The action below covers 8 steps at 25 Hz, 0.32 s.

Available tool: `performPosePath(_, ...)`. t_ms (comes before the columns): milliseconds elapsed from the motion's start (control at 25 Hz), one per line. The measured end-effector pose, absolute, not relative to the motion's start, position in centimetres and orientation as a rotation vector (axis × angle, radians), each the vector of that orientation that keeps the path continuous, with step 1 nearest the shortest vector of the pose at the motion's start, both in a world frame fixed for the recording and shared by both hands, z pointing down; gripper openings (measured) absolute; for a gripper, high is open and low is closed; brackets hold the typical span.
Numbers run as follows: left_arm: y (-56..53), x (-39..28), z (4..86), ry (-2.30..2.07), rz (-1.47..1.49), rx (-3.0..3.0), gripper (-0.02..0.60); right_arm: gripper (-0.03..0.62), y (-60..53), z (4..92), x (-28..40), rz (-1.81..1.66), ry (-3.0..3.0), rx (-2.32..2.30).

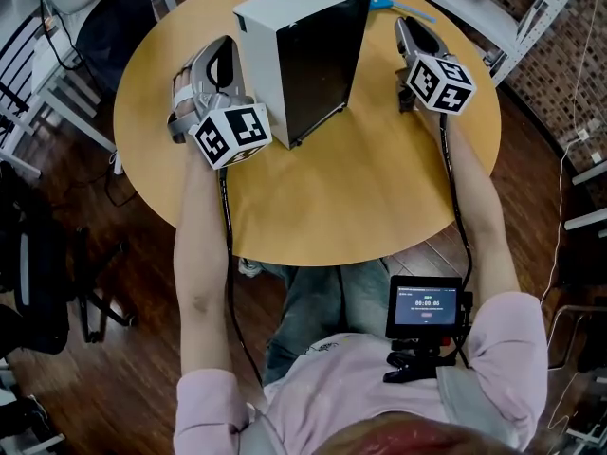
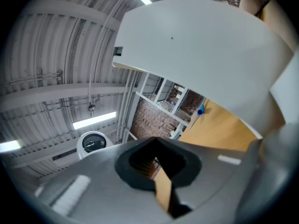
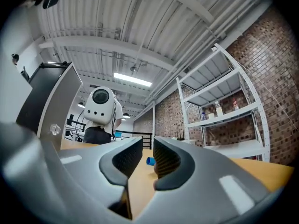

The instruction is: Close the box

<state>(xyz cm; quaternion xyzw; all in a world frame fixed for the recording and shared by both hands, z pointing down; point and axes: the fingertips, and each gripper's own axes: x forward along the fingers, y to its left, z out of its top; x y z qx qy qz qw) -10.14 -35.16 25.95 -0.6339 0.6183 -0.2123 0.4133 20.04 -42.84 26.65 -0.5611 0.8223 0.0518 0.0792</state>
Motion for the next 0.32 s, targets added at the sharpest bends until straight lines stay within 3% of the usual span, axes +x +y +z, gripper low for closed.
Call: performPosePath(320,-35.15,-10.6,25.81,1.578,-0.512,-1.591,-0.003,0.064,-41.94,26.12,20.04,0.195,2.418,-1.664)
